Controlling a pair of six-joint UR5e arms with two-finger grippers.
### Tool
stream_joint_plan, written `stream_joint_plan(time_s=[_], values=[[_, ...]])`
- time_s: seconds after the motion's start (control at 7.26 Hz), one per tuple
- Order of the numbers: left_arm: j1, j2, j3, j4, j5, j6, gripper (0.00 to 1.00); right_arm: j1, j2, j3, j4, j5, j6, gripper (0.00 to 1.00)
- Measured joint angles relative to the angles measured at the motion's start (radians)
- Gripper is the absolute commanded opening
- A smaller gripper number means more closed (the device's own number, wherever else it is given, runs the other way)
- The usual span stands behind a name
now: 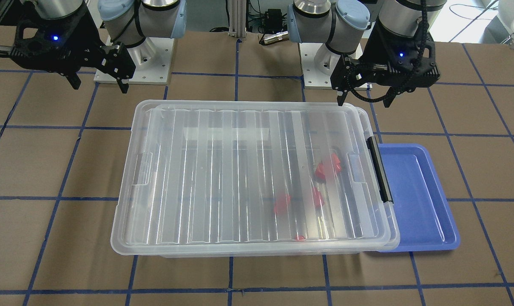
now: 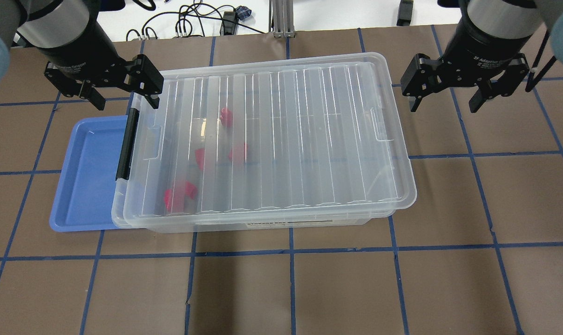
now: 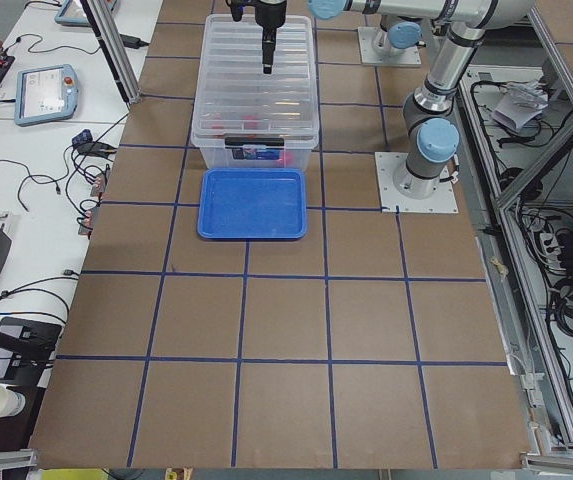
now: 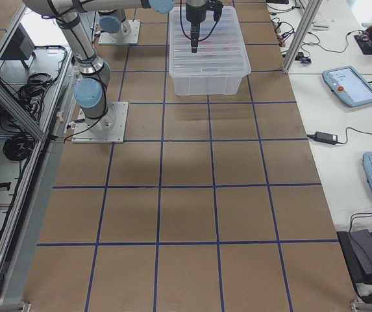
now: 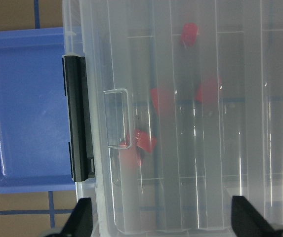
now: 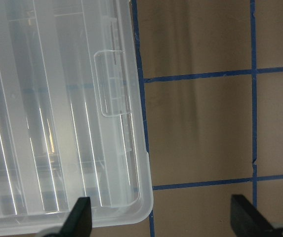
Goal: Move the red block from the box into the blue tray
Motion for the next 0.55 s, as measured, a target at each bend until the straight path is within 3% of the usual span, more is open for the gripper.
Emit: stream_joint_plan(time_s=[0.55], values=[[0.004, 0.002, 0.002, 0.017, 0.0, -0.003, 1.0, 0.0, 0.0, 0.002, 0.0, -0.001, 0.0, 1.0]])
